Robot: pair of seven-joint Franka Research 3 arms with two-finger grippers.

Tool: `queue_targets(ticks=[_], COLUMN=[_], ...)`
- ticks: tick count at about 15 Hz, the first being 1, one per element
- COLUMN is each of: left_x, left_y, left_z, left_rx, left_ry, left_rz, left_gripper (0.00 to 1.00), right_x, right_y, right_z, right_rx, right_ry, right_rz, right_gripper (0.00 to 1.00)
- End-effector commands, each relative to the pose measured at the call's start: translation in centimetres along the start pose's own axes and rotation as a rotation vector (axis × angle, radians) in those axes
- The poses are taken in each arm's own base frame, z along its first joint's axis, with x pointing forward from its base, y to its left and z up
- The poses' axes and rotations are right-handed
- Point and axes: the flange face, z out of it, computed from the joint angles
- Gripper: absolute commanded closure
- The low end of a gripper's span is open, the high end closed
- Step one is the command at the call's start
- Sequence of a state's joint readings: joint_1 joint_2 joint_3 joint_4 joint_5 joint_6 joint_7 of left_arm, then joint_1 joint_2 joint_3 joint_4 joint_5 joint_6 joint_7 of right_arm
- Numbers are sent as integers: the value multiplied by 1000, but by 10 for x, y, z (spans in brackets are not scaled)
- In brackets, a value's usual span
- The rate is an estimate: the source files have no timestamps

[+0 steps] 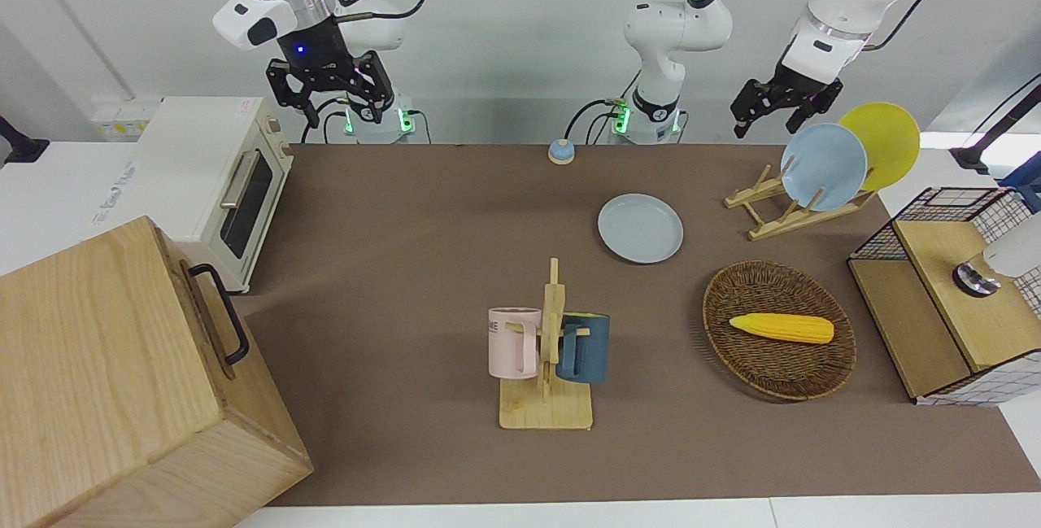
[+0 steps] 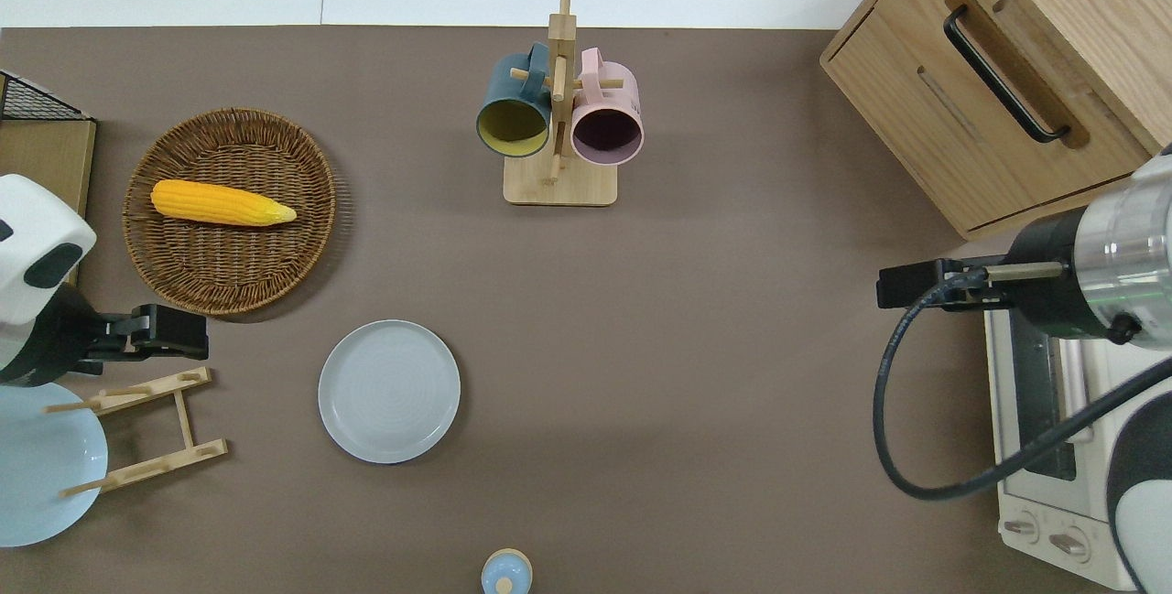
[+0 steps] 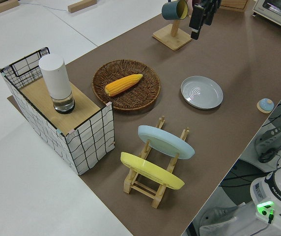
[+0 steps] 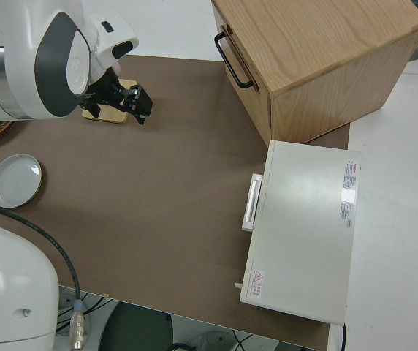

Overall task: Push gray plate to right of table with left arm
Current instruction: 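Move the left gripper down to the near edge of the gray plate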

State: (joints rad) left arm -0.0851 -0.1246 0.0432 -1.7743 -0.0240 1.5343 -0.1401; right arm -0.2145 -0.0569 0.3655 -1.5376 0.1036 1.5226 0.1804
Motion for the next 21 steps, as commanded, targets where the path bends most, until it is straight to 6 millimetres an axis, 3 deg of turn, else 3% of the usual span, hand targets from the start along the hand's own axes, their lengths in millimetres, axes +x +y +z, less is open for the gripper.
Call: queue_targets(ticks=[1, 3, 8, 10, 15, 21], left_x=[2, 3, 6, 3, -1, -11], left_y=[-2, -2, -1, -1, -1, -1], left_z=[28, 51, 85, 107, 136, 193], left_rx=[2, 0, 0, 2, -16, -17], left_ry=[7, -4, -11, -29, -38, -41], left_rz=[-4, -9, -9, -8, -15, -16], left_gripper=[9, 9, 9, 9, 9, 9], right_x=[1, 1, 1, 1, 1, 1], right_y=[0, 0, -1, 0, -1, -1], right_z=[-3, -3, -3, -3, -3, -3], right_rx=[18, 18, 18, 18, 18, 18], right_ry=[0, 0, 0, 0, 0, 0], right_rz=[4, 4, 3, 4, 3, 3], right_gripper=[5, 5, 5, 5, 5, 5])
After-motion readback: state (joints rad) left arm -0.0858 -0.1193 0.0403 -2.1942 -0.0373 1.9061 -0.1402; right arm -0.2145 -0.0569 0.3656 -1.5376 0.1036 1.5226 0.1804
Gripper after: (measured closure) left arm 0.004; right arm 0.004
